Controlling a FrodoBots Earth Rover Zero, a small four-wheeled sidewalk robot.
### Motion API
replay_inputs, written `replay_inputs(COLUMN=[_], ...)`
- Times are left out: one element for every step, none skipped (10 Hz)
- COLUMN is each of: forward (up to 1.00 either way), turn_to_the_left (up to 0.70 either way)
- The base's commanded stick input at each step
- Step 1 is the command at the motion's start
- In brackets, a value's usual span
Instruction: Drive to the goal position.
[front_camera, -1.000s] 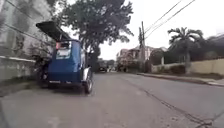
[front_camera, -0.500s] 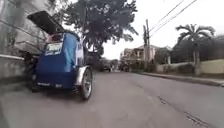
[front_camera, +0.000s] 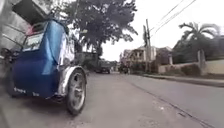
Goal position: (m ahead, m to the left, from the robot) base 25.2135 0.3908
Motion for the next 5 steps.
replay_inputs(forward=[1.0, 1.0, 1.0, 1.0, 1.0], turn_to_the_left=[0.0, -0.02, -0.01, 0.0, 0.0])
